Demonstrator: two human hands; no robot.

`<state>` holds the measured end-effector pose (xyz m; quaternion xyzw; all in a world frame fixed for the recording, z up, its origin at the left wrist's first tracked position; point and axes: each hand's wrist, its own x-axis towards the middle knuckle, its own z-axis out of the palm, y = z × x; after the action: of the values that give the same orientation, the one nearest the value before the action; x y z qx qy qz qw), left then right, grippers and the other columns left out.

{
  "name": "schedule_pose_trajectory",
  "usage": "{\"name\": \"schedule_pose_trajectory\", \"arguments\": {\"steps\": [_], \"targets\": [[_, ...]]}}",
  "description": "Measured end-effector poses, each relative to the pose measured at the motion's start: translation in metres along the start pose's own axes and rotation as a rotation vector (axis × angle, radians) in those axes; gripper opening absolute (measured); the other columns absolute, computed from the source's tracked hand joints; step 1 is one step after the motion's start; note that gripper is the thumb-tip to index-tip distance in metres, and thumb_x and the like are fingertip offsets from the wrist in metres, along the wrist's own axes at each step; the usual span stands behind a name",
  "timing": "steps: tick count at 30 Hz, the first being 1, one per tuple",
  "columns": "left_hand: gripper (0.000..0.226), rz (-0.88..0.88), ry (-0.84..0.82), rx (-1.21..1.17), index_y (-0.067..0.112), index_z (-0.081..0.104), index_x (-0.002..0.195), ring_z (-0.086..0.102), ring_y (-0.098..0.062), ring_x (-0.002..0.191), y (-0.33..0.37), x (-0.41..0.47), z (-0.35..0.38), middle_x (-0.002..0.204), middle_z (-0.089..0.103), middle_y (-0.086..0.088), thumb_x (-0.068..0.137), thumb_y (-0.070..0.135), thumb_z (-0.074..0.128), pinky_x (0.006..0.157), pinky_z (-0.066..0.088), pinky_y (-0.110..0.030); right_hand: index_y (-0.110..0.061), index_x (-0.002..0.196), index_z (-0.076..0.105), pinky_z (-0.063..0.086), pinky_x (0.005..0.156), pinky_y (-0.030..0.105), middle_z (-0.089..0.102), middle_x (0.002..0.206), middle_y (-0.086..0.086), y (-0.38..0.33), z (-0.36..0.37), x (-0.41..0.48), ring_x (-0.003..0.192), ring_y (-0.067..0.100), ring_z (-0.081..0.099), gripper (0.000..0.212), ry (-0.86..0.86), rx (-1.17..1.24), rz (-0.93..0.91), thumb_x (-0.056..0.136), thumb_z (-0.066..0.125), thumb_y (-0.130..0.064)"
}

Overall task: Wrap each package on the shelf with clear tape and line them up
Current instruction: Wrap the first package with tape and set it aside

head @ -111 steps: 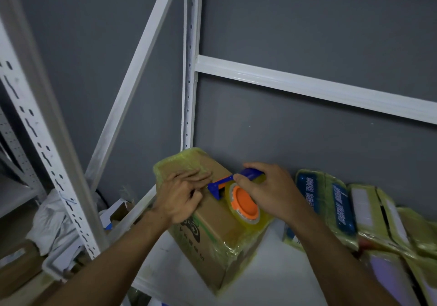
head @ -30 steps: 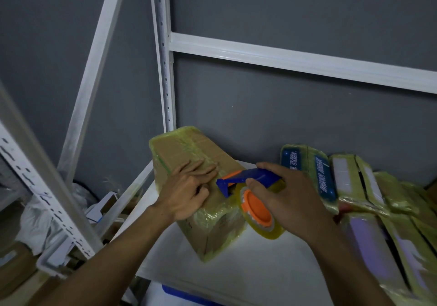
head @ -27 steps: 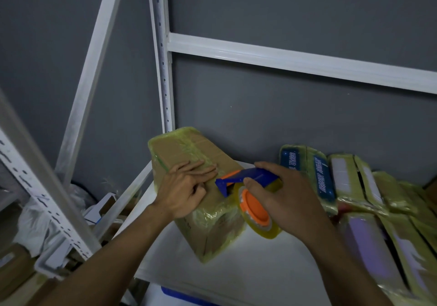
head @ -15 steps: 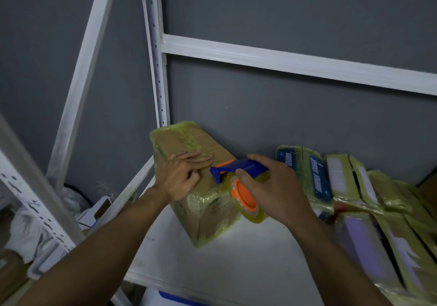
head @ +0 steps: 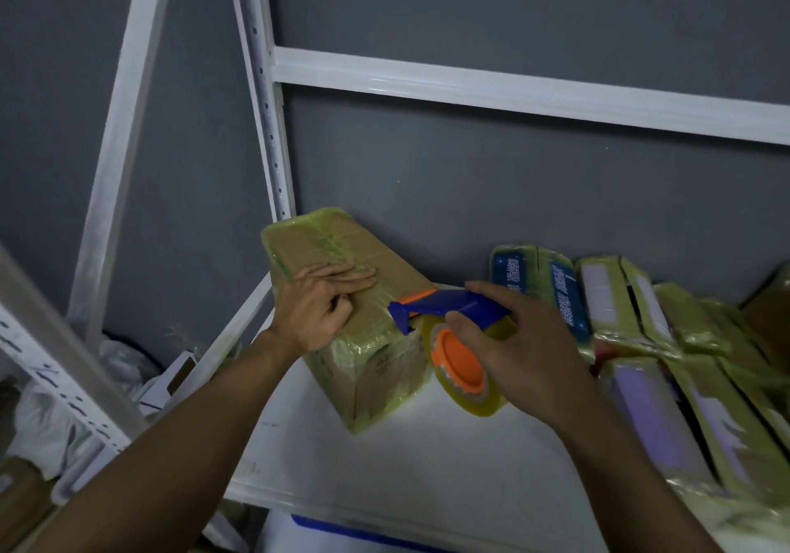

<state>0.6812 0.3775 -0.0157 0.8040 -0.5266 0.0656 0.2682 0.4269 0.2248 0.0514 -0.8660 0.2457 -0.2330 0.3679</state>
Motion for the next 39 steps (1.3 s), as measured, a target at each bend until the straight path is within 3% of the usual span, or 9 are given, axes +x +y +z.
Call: {"name": "schedule_pose_trajectory", "arguments": {"steps": [4,10,12,17,20,26,29,32,39], "targets": [[0.068,-0.012,-0.049,0.004,0.029,0.061,0.139,0.038,-0.010,0.146,0.001,0.001,-0.006,0.146,0.053,0.017,0.083,0.040,0.024,0.122,0.023,-0.041,-0.056,0.115,0.055,0.041,0.077,0.011,0.057,0.101,-0.042,0.003,0.005,-0.003,0.103,-0.023,0.049,0.033,0.023,0.016,-0.014,0.087,0.073,-0.055],[0.070,0.115,-0.255,-0.036,0.034,0.036,0.156,0.015,-0.003,0.152,0.020,0.002,-0.008,0.161,0.030,0.018,0.086,0.023,0.034,0.124,0.006,-0.025,-0.050,0.130,0.055,0.046,0.081,0.017,0.052,0.109,-0.037,0.010,0.004,-0.004,0.105,-0.007,0.056,0.045,-0.007,0.039,0.000,0.088,0.072,-0.054],[0.069,0.107,-0.276,0.009,0.040,0.033,0.155,0.013,0.002,0.152,0.026,0.000,-0.002,0.161,0.026,0.024,0.089,0.024,0.027,0.125,0.008,-0.032,-0.051,0.133,0.053,0.048,0.082,0.020,0.050,0.110,-0.039,0.012,0.006,-0.006,0.106,-0.005,0.055,0.049,-0.031,0.051,0.014,0.088,0.071,-0.056],[0.066,0.049,-0.268,0.035,0.044,0.036,0.152,0.016,0.005,0.150,0.024,0.000,0.003,0.158,0.029,0.028,0.089,0.027,0.024,0.126,0.012,-0.039,-0.056,0.128,0.050,0.050,0.081,0.017,0.050,0.107,-0.051,0.011,0.008,-0.011,0.107,-0.013,0.054,0.043,-0.048,0.097,-0.009,0.090,0.070,-0.054],[0.066,0.039,-0.279,0.031,0.047,0.035,0.151,0.016,0.005,0.150,0.025,0.000,0.003,0.157,0.027,0.032,0.089,0.029,0.024,0.126,0.009,-0.037,-0.057,0.127,0.050,0.051,0.083,0.020,0.053,0.110,-0.045,0.010,0.007,-0.015,0.109,-0.006,0.056,0.041,-0.036,0.101,-0.012,0.090,0.068,-0.057],[0.063,-0.002,-0.275,0.030,0.047,0.038,0.148,0.015,0.009,0.148,0.030,-0.001,0.002,0.153,0.025,0.036,0.089,0.030,0.024,0.125,0.008,-0.034,-0.055,0.125,0.051,0.046,0.068,0.004,0.053,0.106,-0.047,0.006,0.000,-0.026,0.106,-0.021,0.049,0.039,-0.007,0.094,-0.051,0.091,0.070,-0.051],[0.062,-0.007,-0.273,0.038,0.045,0.039,0.148,0.016,0.008,0.149,0.032,-0.001,0.002,0.152,0.027,0.035,0.090,0.030,0.024,0.125,0.009,-0.036,-0.060,0.113,0.048,0.040,0.072,-0.004,0.043,0.104,-0.060,0.005,-0.007,-0.037,0.105,-0.026,0.046,0.034,-0.016,0.090,-0.069,0.092,0.071,-0.046],[0.062,-0.010,-0.269,0.027,0.045,0.042,0.147,0.016,0.008,0.149,0.034,-0.002,0.002,0.152,0.031,0.035,0.090,0.030,0.025,0.126,0.008,-0.036,-0.059,0.121,0.046,0.038,0.074,-0.006,0.040,0.105,-0.063,0.011,-0.008,-0.048,0.106,-0.029,0.044,0.039,-0.012,0.093,-0.066,0.091,0.069,-0.050],[0.050,-0.029,-0.344,0.000,0.042,0.038,0.151,0.012,0.005,0.150,0.037,0.004,-0.003,0.157,0.028,0.030,0.104,0.023,0.039,0.127,0.005,-0.040,-0.052,0.118,0.051,0.049,0.071,0.005,0.057,0.110,-0.042,0.027,0.003,-0.055,0.102,-0.013,0.059,0.038,-0.078,0.193,0.009,0.090,0.075,-0.042]]}}
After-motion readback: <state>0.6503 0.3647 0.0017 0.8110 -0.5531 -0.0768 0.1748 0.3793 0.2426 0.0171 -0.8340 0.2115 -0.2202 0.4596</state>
